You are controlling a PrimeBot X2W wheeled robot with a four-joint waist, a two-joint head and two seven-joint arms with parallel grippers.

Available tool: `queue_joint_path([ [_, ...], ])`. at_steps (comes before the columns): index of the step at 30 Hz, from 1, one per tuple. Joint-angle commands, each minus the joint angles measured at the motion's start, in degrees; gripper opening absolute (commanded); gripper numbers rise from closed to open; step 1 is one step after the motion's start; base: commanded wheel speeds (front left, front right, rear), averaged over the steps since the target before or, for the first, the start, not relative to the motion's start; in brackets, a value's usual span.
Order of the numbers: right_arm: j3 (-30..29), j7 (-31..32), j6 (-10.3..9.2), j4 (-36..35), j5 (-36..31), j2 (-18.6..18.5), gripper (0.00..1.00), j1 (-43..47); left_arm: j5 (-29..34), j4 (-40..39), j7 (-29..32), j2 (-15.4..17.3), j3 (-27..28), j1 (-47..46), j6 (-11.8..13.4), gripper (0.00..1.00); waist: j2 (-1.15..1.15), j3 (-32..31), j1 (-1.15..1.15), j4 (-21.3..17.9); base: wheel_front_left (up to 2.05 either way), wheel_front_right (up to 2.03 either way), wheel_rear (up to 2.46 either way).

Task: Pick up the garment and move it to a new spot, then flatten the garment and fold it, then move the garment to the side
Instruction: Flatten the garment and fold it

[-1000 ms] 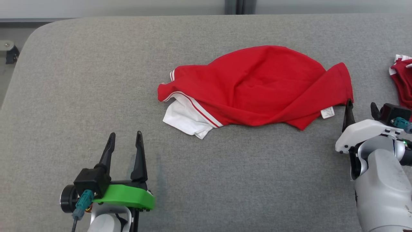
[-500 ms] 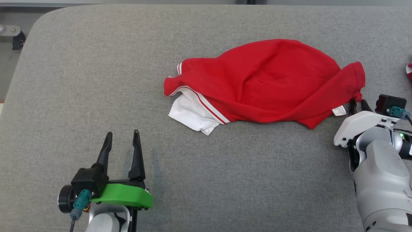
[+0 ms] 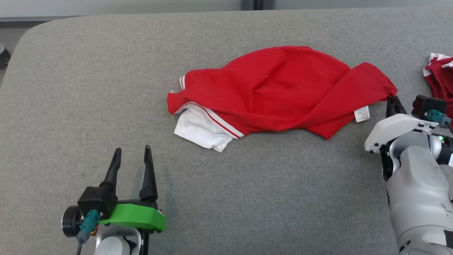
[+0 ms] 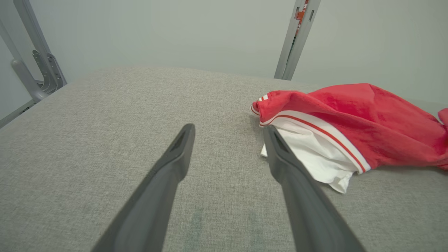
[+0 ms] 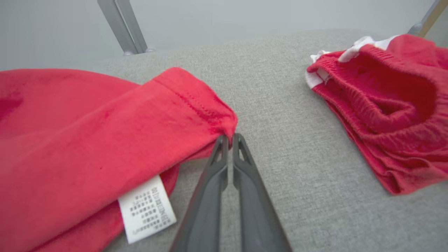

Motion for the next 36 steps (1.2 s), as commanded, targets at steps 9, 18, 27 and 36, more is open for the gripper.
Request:
queue_joint_path([
  [9, 11.39, -0.37, -0.09, -12.12, 13.4, -0.16, 0.0, 13.7, -0.28, -0.1, -0.01, 0.76, 0.38, 1.67, 0.16, 1.0, 0.0, -1.58, 0.0, -3.83, 0.0, 0.0, 0.0],
  [18, 14.07, 0.14, -0.09, -18.41, 18.65, -0.12, 0.0, 22.51, -0.62, -0.04, 0.1, 1.07, 0.0, 0.81, 0.24, 1.0, 0.0, -0.65, 0.0, -4.69, 0.0, 0.0, 0.0],
  [27, 14.85, -0.15, -0.09, -19.92, 19.81, -0.12, 1.0, 24.38, -1.14, 1.6, 0.06, 0.77, -0.17, 1.36, 0.1, 1.0, 0.0, -2.4, 0.0, -4.87, 0.0, 0.0, 0.0],
  [36, 17.9, -0.36, -0.09, -26.53, 21.04, -0.09, 1.0, 27.47, -2.03, 3.39, 0.01, 0.01, -0.18, 3.1, -0.42, 1.0, 0.0, -7.12, 0.0, -6.27, 0.0, 0.0, 0.0],
])
